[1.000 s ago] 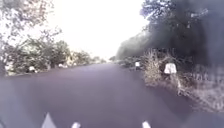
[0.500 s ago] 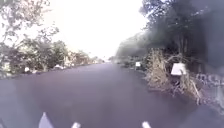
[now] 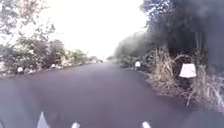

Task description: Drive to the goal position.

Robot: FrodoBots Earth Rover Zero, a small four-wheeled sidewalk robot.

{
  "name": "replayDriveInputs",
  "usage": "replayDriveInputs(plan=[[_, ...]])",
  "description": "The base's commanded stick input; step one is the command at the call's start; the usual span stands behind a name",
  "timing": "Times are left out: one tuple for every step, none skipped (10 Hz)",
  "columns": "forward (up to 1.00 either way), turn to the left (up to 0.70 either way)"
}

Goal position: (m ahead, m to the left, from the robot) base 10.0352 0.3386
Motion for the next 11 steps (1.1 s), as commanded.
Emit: replayDriveInputs(plan=[[0.85, -0.13], [0.85, -0.21], [0.85, -0.30], [0.85, -0.33], [0.85, -0.32], [0.85, -0.31], [0.85, -0.23], [0.85, -0.23], [0.85, -0.33], [0.85, -0.21], [0.85, -0.08]])
